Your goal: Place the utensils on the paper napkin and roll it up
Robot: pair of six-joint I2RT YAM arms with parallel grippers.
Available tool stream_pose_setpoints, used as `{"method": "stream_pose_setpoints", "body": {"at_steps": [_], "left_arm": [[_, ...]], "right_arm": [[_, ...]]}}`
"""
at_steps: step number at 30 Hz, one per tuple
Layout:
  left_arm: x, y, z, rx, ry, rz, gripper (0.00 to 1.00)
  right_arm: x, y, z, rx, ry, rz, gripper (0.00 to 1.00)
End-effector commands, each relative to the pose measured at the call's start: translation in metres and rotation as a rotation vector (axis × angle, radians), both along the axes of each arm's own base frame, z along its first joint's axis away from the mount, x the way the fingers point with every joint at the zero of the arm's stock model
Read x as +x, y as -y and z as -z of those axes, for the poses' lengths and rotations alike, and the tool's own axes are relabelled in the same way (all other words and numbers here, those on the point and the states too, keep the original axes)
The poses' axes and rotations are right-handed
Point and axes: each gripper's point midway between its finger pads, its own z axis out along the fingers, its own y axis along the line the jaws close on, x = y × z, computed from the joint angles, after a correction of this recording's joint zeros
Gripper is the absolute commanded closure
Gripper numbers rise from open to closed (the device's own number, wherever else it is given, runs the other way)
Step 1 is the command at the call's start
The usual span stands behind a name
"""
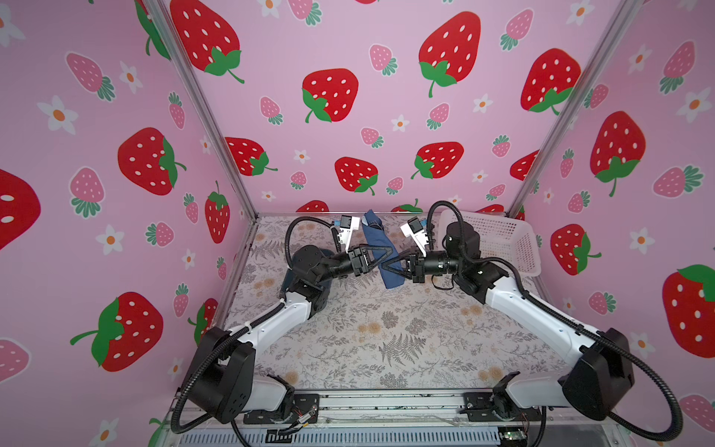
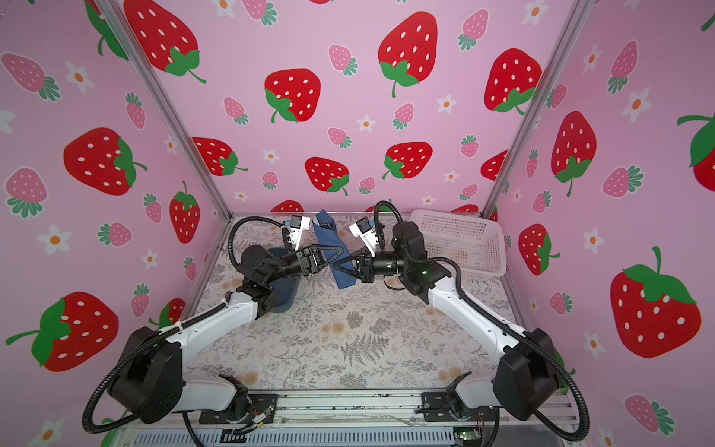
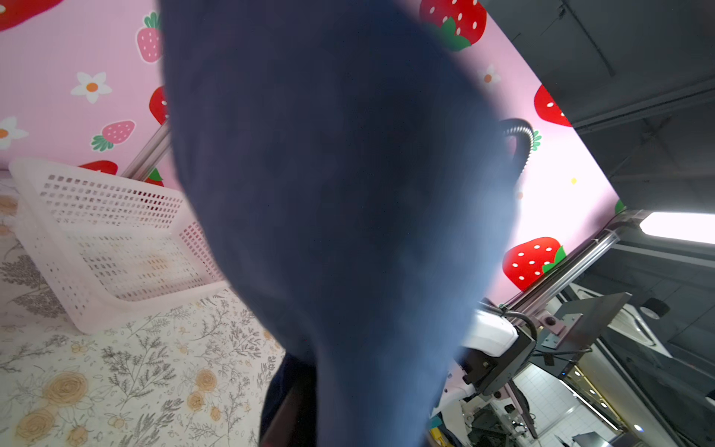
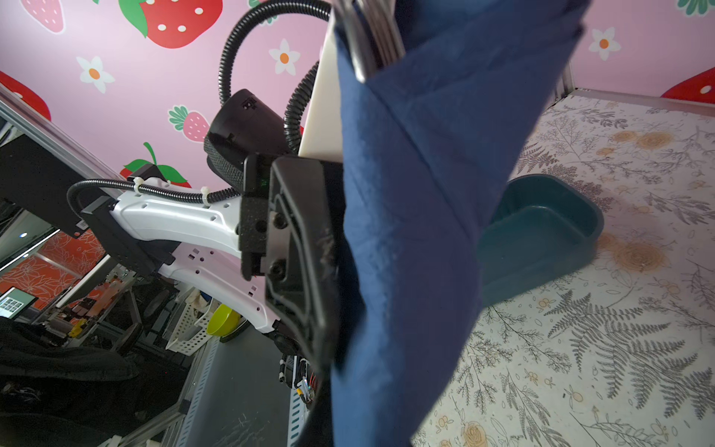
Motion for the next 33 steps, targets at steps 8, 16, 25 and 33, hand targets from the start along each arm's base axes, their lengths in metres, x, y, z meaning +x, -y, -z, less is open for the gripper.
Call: {"method": "stream_pose_setpoints", "body": {"at_steps": [8, 16, 25, 33], "left_arm": [[-0.004, 0.002, -0.004, 0.006, -0.017, 0.033, 0.49], [-0.003, -0.002, -0.016, -0.010, 0.009, 0.017, 0.44], [0.000, -0.001, -0.028, 0.041, 0.067, -0.005, 0.44], [0.002, -0.005, -0.033, 0.036, 0.039, -0.014, 0.11]], "right_arm": [[-0.008, 0.004, -0.032, 0.089, 0.132, -0.009, 0.91], [-0.007, 0.005, -0.029, 0.086, 0.131, 0.000, 0.91], [-0.016, 0.008, -0.031, 0.105, 0.135, -0.034, 0.90], [-0.013, 0.012, -0.028, 0.099, 0.139, -0.003, 0.90]]}}
